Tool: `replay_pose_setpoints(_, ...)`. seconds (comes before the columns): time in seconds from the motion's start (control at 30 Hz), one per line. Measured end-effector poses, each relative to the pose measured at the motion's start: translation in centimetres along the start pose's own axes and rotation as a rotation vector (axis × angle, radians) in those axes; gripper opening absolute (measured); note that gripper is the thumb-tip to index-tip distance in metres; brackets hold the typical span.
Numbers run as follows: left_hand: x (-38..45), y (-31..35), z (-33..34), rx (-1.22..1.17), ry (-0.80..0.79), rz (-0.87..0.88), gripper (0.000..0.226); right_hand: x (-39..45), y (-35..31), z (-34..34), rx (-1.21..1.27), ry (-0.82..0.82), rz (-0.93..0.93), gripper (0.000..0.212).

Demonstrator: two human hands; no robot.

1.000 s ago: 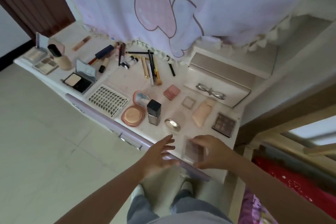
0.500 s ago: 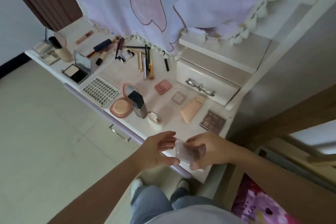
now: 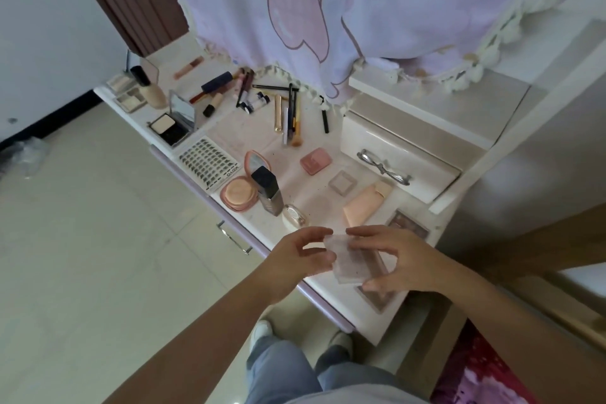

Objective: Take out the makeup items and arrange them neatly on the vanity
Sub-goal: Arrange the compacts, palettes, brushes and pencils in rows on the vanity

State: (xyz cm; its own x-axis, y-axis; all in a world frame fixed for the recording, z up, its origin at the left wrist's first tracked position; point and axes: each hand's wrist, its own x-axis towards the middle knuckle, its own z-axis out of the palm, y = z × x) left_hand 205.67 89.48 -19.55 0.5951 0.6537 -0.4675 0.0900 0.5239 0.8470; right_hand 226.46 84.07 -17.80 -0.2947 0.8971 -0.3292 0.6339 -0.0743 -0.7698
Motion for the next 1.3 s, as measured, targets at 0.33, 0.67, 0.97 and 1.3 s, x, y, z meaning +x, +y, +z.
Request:
replay_pose_setpoints(0.33,1.9,0.7,1.3,-0.282,0.132,-0.046,0.027,-1.7,0.3,-2.3,0.038,0.113,0.064,0.052)
replay_pose_setpoints(0.67,2.6,1.9,2.8,-0.399,0.049,-0.174,0.028,-1.6,0.0,-3.8,0.244,0.025,0.034,0.039)
replay_pose_setpoints(0.97,2.3,1.4,2.5,-0.293,-0.027,-0.104,0.027,-1.1,1.0,-3.3,0.304,0.038,0.054,0.035)
replay_pose_setpoints(1.3,2.0,0.4,2.4,0.071,0.04,-0.007,0.05,-0.7,1.2,-3.2,0.389,0.059,0.102,0.035)
